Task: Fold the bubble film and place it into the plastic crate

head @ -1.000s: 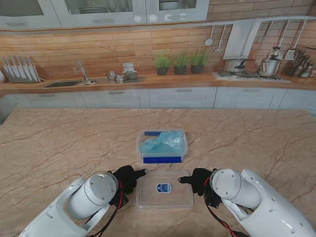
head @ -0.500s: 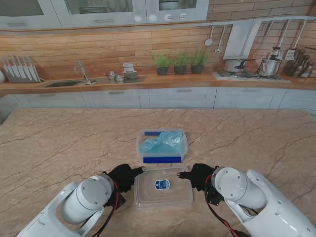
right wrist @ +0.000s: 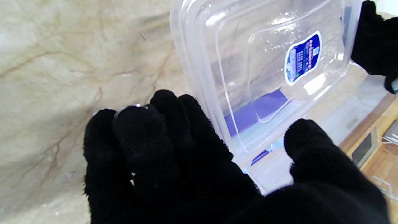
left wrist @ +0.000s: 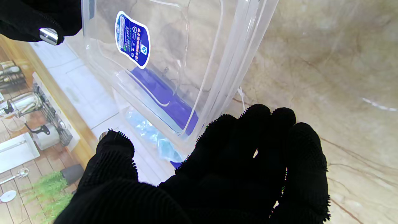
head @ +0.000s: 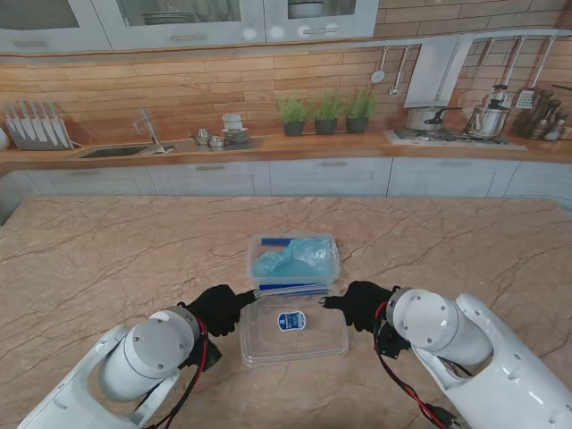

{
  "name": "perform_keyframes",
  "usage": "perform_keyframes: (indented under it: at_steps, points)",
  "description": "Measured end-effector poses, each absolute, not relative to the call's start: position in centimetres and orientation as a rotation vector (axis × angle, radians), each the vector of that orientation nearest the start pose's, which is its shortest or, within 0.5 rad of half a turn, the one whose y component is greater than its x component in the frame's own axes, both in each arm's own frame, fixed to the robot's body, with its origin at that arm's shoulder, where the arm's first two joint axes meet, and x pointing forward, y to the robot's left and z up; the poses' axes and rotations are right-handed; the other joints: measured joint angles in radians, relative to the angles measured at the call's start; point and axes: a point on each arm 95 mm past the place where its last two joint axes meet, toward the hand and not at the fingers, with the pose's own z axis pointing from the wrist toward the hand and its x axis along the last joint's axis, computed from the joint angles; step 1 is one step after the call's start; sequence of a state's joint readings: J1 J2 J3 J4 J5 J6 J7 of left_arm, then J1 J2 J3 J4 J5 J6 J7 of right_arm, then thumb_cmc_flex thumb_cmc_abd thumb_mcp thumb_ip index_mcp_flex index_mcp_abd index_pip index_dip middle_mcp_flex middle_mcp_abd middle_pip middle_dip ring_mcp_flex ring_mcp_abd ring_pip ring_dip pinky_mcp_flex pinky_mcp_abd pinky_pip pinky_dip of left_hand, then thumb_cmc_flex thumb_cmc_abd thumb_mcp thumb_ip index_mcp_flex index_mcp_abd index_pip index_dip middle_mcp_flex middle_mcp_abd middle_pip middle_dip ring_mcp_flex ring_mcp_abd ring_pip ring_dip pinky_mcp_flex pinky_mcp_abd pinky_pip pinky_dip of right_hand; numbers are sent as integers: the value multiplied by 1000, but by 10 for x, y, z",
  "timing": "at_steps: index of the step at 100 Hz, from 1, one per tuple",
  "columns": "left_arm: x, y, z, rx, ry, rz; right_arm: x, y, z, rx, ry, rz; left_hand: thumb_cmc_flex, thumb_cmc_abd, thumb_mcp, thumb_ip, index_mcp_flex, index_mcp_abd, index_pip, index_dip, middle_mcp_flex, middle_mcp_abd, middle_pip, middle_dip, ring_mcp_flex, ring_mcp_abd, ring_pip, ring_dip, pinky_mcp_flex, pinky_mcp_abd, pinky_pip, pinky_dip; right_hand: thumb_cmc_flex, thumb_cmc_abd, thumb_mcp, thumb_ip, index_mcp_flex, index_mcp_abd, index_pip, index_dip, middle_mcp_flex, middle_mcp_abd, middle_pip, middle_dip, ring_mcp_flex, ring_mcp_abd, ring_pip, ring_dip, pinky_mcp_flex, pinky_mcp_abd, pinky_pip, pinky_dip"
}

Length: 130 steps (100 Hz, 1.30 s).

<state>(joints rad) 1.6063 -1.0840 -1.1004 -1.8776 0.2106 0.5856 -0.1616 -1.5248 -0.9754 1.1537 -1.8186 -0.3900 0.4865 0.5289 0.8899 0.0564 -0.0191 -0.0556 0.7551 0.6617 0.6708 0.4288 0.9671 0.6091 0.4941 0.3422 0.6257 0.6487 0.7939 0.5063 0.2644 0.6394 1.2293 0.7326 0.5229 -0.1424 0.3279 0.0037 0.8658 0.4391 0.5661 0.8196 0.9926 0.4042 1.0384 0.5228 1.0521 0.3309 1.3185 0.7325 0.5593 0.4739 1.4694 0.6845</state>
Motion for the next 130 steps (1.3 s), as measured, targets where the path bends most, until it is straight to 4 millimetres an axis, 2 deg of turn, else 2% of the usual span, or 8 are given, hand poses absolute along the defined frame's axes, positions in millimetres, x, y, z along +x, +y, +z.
perform_keyframes:
  at_steps: [21,48,69,98,130]
  points:
    - [371,-56,-297,-2274,1171,-1511,395,14,-290,-2399,-1743,-1461,0,0,0,0,0,6,-12,0,-2,7,-8,0,-2,6,-7,0,-1,8,-3,0,0,0,0,0,0,1,13,-10,0,1,0,0,0,1,0,0,0,1,0,0]
    - [406,-53,-269,-2245,1151,-1577,423,15,-268,-2423,-1709,-1495,0,0,0,0,0,12,-16,0,-3,14,-8,0,-2,12,-8,0,-1,15,-3,0,0,0,0,0,-7,3,25,-25,0,3,0,0,0,2,1,0,0,2,0,0]
    - [431,-49,-256,-2224,1115,-1609,451,18,-255,-2418,-1719,-1503,0,0,0,0,0,12,-16,0,-3,14,-8,0,-2,12,-9,0,-1,15,-3,0,0,0,0,0,-9,3,27,-33,0,3,0,0,0,2,1,1,0,2,0,0]
    - [468,-47,-250,-2252,1114,-1568,488,20,-244,-2438,-1692,-1476,0,0,0,0,0,12,-16,0,-3,14,-8,0,-2,12,-9,-1,-1,15,-3,0,0,0,0,0,-10,3,36,-41,0,3,0,0,0,2,1,7,0,2,0,0]
    - [498,-50,-256,-2298,1130,-1522,501,20,-250,-2486,-1702,-1442,0,0,0,0,0,9,-16,0,-4,10,-8,0,-2,12,-9,-5,-1,15,-3,0,0,0,0,0,-20,1,62,-45,0,1,1,0,0,1,1,8,0,2,0,1]
